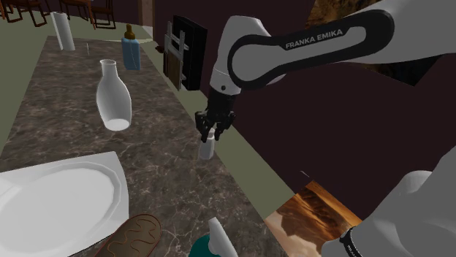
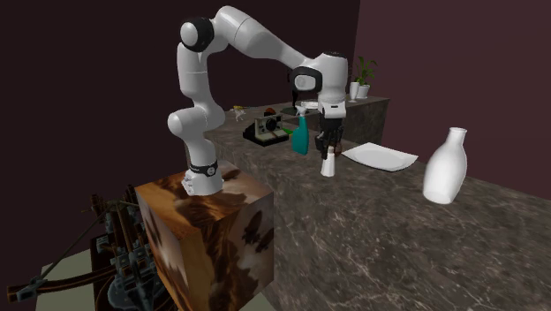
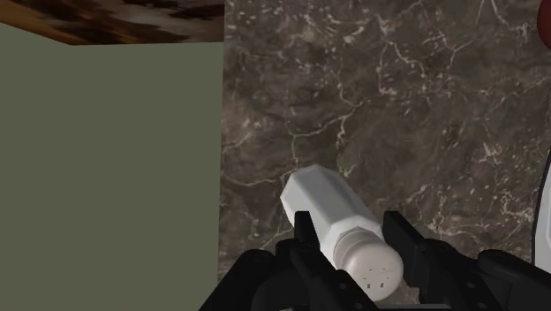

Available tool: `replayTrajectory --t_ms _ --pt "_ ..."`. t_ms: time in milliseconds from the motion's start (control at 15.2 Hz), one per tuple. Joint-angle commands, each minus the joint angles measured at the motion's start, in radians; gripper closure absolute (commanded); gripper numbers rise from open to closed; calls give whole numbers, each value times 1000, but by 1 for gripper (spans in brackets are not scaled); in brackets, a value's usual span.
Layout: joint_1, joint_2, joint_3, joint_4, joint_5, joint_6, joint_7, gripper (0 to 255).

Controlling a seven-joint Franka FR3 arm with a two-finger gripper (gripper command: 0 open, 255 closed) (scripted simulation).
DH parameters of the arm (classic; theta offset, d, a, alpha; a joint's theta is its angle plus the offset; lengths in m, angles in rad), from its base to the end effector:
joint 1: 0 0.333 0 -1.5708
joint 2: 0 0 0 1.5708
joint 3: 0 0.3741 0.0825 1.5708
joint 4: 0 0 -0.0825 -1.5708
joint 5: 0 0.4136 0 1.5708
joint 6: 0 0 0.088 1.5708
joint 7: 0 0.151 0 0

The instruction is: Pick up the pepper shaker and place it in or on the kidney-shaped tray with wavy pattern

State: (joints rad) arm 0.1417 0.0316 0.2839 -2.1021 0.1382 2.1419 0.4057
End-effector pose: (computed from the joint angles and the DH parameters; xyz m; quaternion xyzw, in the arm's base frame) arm 0.5219 0.2478 0.4046 -0.9977 0.0272 0.0211 0.0592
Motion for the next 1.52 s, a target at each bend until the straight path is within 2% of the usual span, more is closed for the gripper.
replayTrajectory --t_ms 0,792,1452 --pt "-2 -12 -1 18 1 -30 0 255" --pt "-5 -58 -5 118 5 -175 9 255" --pt "109 -58 118 142 2 -168 249 255"
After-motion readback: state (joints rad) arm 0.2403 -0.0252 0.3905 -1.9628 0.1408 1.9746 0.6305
